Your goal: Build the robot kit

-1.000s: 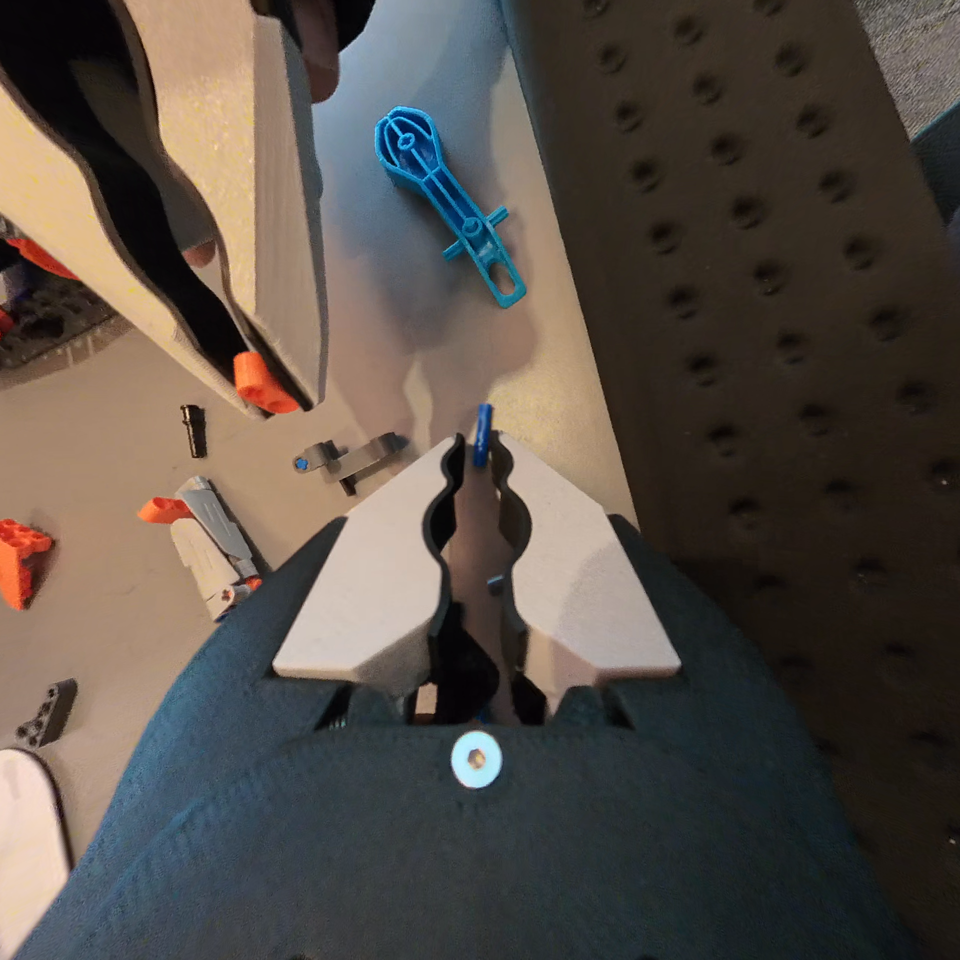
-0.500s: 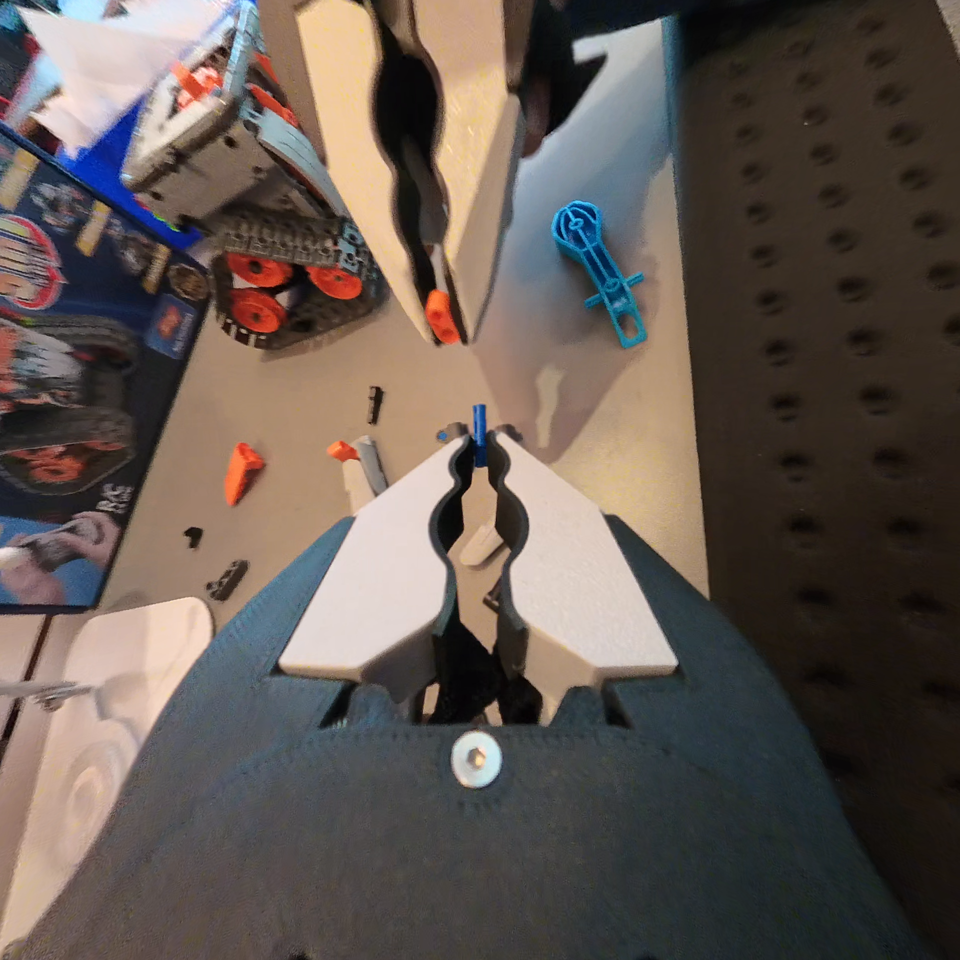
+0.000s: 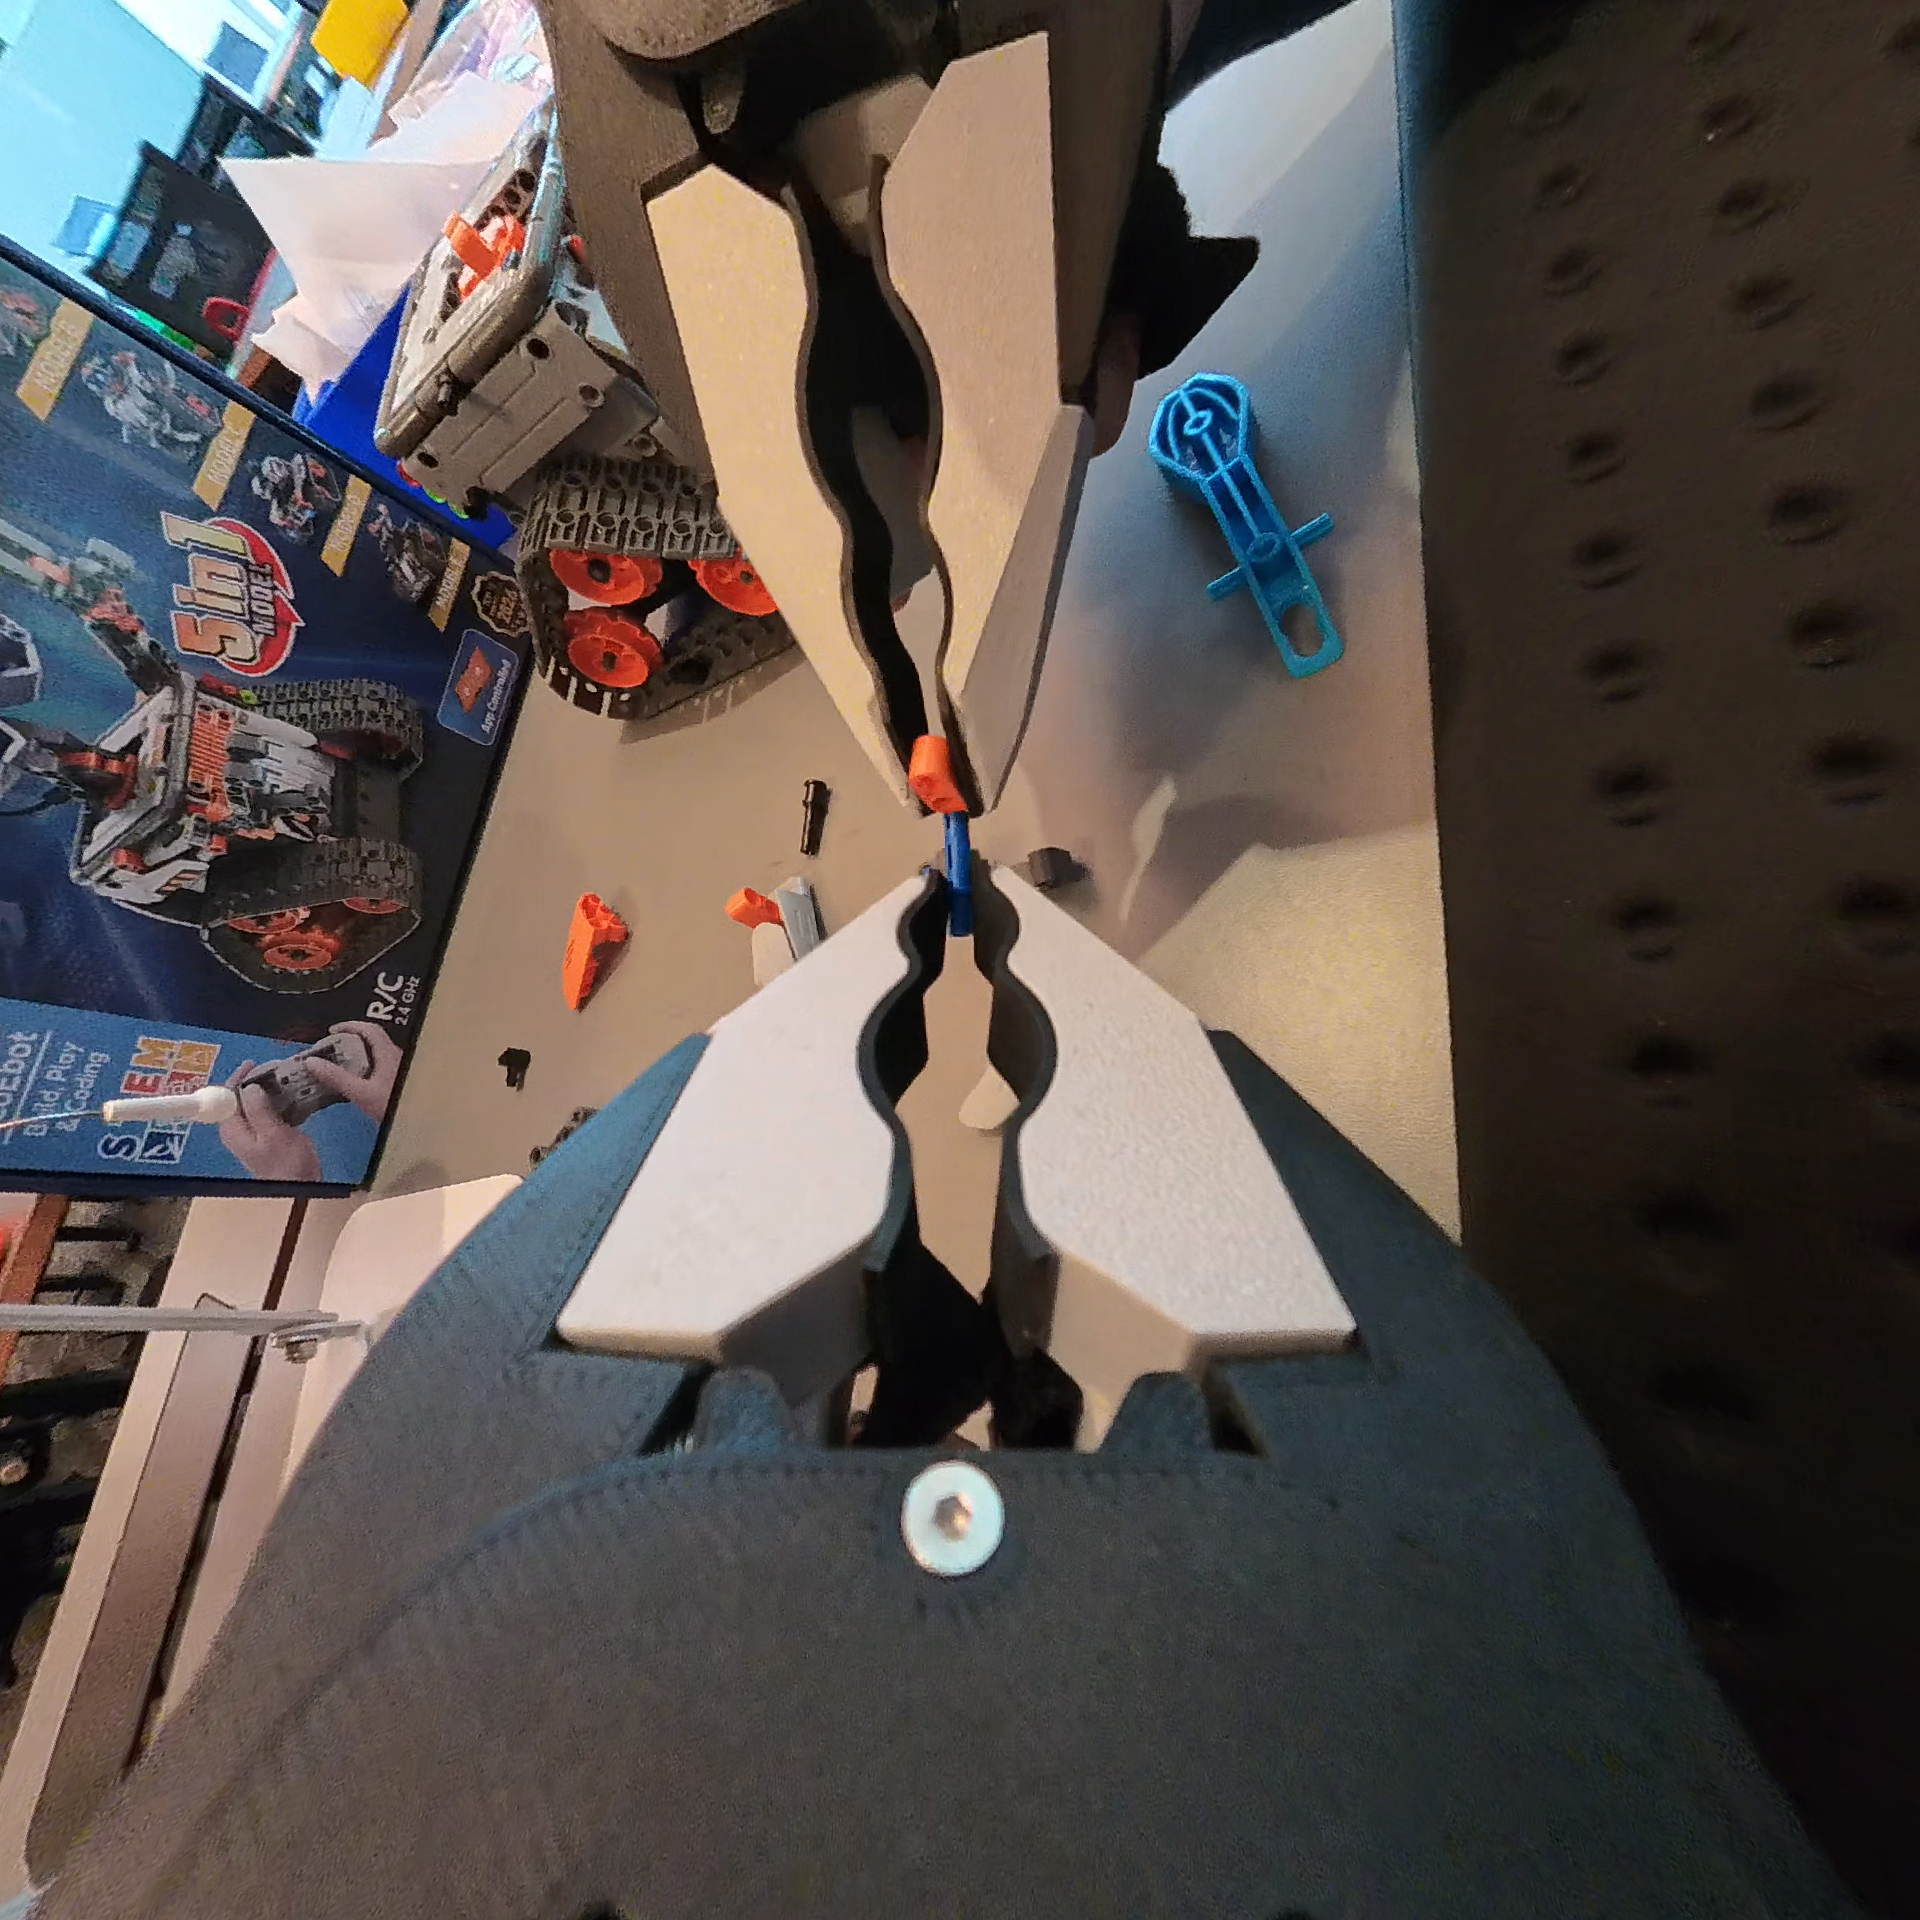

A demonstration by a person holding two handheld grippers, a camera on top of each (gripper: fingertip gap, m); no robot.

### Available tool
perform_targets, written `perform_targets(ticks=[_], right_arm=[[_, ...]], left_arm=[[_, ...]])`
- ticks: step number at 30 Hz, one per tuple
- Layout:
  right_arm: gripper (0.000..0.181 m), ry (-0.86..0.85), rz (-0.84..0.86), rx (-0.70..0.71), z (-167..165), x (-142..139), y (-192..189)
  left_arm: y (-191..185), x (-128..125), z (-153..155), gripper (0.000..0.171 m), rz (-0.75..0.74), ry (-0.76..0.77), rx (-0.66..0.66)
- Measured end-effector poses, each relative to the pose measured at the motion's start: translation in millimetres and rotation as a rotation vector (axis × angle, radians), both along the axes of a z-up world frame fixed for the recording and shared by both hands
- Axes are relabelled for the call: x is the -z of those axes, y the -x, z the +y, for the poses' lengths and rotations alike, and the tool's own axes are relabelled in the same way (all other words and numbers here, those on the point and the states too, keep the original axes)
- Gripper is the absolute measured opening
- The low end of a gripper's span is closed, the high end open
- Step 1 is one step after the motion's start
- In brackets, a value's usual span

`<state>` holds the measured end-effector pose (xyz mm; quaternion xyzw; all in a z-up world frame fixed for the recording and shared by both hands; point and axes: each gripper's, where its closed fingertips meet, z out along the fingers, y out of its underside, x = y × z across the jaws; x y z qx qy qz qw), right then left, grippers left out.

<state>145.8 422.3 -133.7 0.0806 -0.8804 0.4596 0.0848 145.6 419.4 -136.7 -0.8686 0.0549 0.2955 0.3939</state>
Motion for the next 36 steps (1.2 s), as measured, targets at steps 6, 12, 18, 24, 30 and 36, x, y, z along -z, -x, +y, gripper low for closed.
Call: perform_targets(ticks=[6, 12, 18, 24, 30, 36], right_arm=[[0.005, 0.003, 0.007, -0.005, 0.7, -1.4, -0.8], [0.005, -0.027, 0.071, -0.001, 0.3, -0.1, -0.1], [0.005, -0.051, 0.093, -0.003, 1.1, 1.9, -1.2], [0.005, -0.062, 0.1, -0.002, 1.3, 3.5, -1.1], [0.005, -0.095, 0.126, 0.003, 0.7, 8.4, -0.8], [0.005, -0.116, 0.139, 0.017, -0.8, 12.4, 0.5]], left_arm=[[-1.0, -0.2, 0.7, 0.003, 0.005, 0.006, -0.001], [-0.9, 0.7, 0.1, 0.003, 0.01, 0.018, -0.001], [-2.1, 2.0, 0.6, 0.003, 0.007, 0.024, 0.004], [-2.6, 3.5, 0.8, 0.003, 0.005, 0.033, 0.003], [-3.1, 5.9, 1.0, 0.002, -0.004, 0.047, 0.001], [-4.2, 7.7, 0.5, 0.002, 0.014, 0.064, 0.007]])
